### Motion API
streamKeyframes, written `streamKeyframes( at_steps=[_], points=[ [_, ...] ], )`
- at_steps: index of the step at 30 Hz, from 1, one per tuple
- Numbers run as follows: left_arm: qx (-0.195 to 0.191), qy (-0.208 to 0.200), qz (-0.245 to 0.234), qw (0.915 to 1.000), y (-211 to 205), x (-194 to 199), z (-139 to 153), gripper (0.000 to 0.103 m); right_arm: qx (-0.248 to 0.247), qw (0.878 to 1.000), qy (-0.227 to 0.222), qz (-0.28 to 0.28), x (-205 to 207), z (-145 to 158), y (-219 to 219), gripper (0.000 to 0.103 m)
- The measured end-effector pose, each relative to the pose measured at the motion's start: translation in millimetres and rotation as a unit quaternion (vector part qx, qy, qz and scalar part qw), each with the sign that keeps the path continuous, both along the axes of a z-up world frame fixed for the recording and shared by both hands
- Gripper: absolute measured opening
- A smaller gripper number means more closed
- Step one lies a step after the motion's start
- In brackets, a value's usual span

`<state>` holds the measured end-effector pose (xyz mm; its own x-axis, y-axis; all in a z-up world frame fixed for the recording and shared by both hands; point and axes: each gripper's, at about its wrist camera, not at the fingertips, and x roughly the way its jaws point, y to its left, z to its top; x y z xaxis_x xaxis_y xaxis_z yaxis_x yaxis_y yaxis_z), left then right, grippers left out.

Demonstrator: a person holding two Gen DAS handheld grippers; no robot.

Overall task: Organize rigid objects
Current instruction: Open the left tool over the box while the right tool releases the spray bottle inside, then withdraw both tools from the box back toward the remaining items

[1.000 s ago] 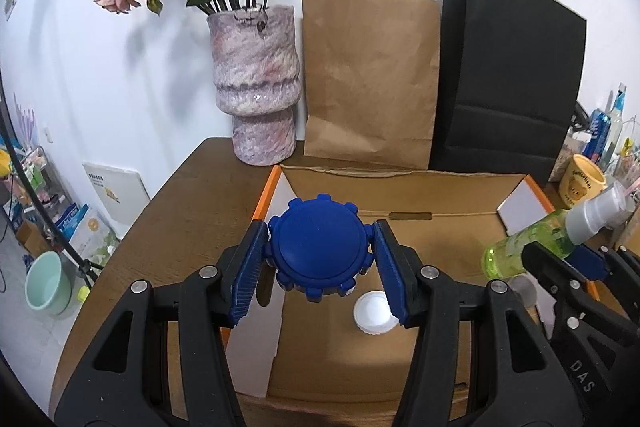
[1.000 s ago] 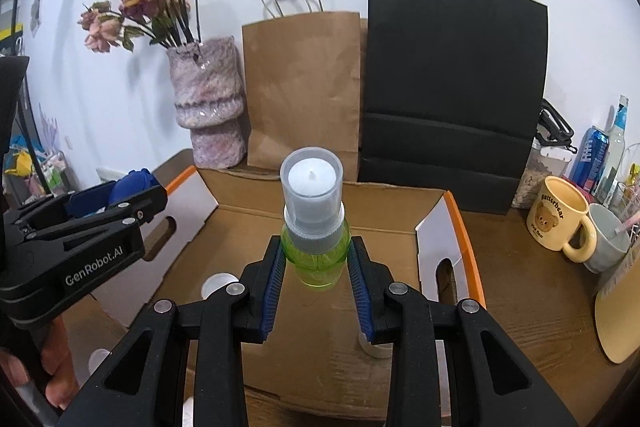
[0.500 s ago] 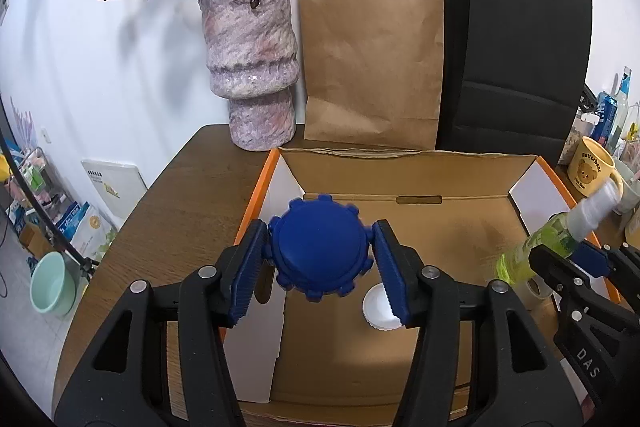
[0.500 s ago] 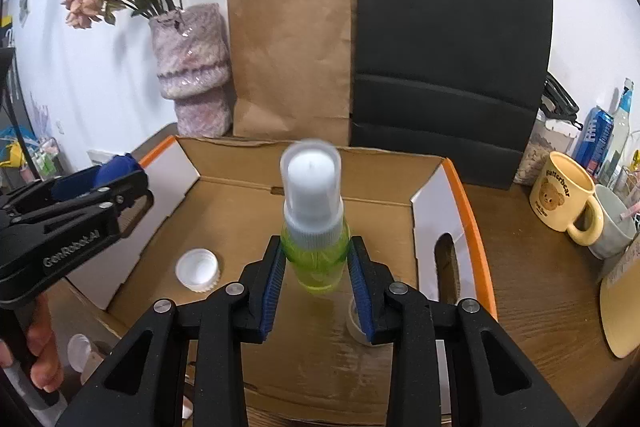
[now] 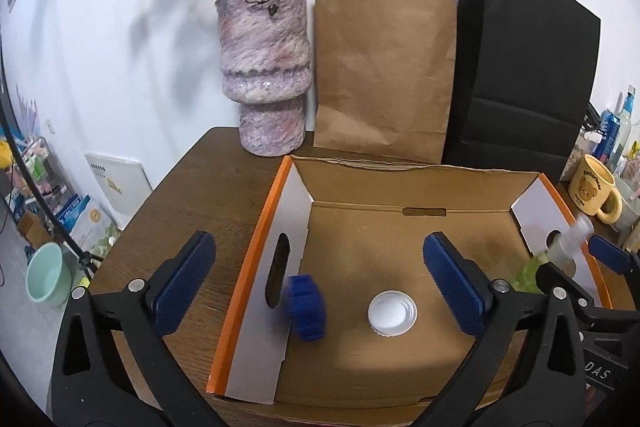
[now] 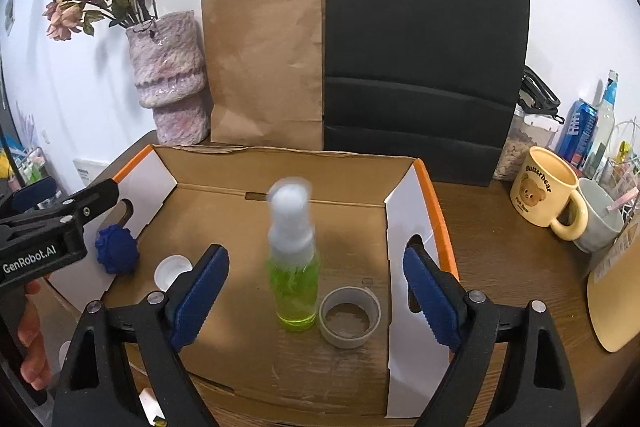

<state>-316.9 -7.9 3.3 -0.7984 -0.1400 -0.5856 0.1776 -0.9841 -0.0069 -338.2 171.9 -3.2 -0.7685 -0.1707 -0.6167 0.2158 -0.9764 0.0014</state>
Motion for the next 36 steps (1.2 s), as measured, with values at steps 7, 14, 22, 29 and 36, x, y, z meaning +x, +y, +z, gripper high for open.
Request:
streamKeyframes(
  at_steps=[7, 14, 22, 29, 36],
  points=[
    [0.0, -0.001, 0.001, 1.0, -0.3, 1.4, 0.2, 0.103, 0.005, 1.0, 0.003, 0.004, 0.9, 1.2, -2.6, 0.093],
    [0.004, 0.006, 0.002, 1.0, -2.2, 8.7, 5.4, 0.103, 0.007, 1.0, 0.012, 0.008, 9.2, 6.8, -3.5, 0.093],
    [0.004, 0.028, 0.003, 0.9996, -4.5, 29.0, 17.0, 0.103, 0.005, 0.999, 0.039, 0.011, 32.4, 20.3, 0.5, 0.093],
    [-0.001, 0.041, -0.01, 0.9991, -1.5, 49.7, 22.7, 0.103, 0.004, 0.998, 0.056, 0.023, 55.0, 27.8, 5.2, 0.093],
    [-0.01, 0.051, -0.019, 0.9985, 1.1, 72.8, 25.8, 0.103, 0.004, 0.998, 0.066, 0.025, 77.1, 30.0, 9.7, 0.093]
  ],
)
